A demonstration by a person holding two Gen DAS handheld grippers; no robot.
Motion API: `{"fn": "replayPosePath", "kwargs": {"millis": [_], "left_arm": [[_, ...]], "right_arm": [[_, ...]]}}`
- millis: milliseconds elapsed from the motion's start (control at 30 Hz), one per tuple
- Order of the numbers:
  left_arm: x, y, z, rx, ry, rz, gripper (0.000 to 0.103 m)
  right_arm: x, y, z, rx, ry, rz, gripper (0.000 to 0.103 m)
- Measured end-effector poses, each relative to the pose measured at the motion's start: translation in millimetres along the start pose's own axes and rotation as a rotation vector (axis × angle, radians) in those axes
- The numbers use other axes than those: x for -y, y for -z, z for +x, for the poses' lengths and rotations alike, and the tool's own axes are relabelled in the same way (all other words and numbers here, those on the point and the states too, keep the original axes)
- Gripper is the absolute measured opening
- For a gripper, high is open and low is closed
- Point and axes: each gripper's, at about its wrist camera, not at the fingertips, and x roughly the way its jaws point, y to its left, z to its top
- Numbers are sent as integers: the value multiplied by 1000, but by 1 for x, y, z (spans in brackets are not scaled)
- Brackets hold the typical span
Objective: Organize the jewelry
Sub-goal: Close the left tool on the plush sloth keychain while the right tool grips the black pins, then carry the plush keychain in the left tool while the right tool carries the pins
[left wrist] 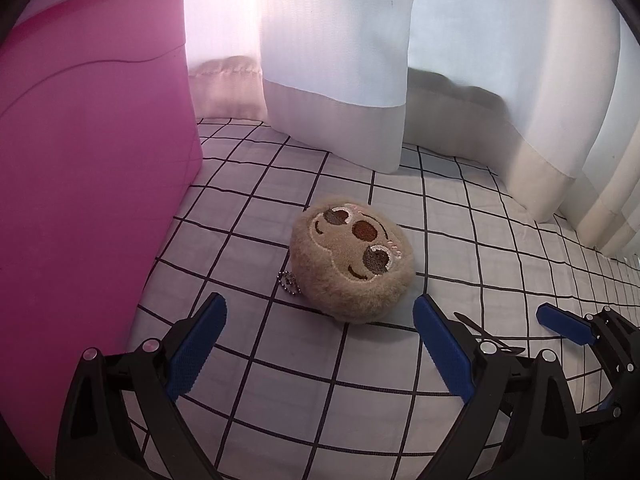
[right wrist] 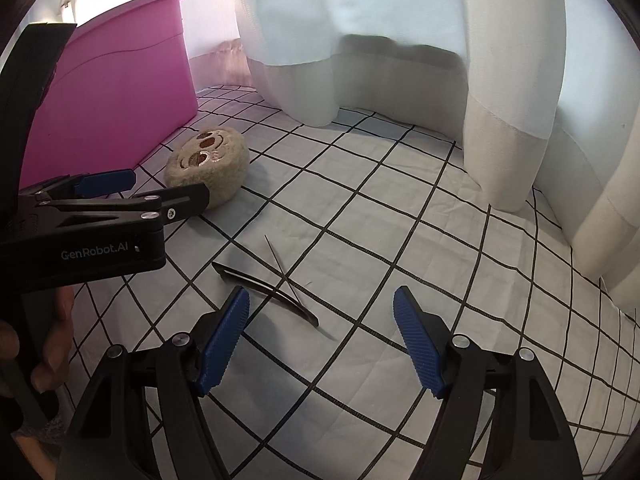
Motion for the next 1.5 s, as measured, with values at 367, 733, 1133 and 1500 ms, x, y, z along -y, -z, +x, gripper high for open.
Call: {"fn": "replayPosePath", "kwargs": {"millis": [367, 733, 1133, 1500], "left_arm": [[-1, -6, 18, -27, -15, 13, 93], [-6, -14, 31, -34, 5, -22, 93], [0, -14, 31, -9, -3, 22, 54], [-2, 4, 7, 20, 45, 7, 41]], "right_arm": [[-6, -6, 10, 1, 27, -58, 71], [-10, -8, 12, 16, 17, -80, 70], [-31, -5, 8, 39, 4, -148, 11], [-17, 8, -6, 52, -35, -19, 10]]}}
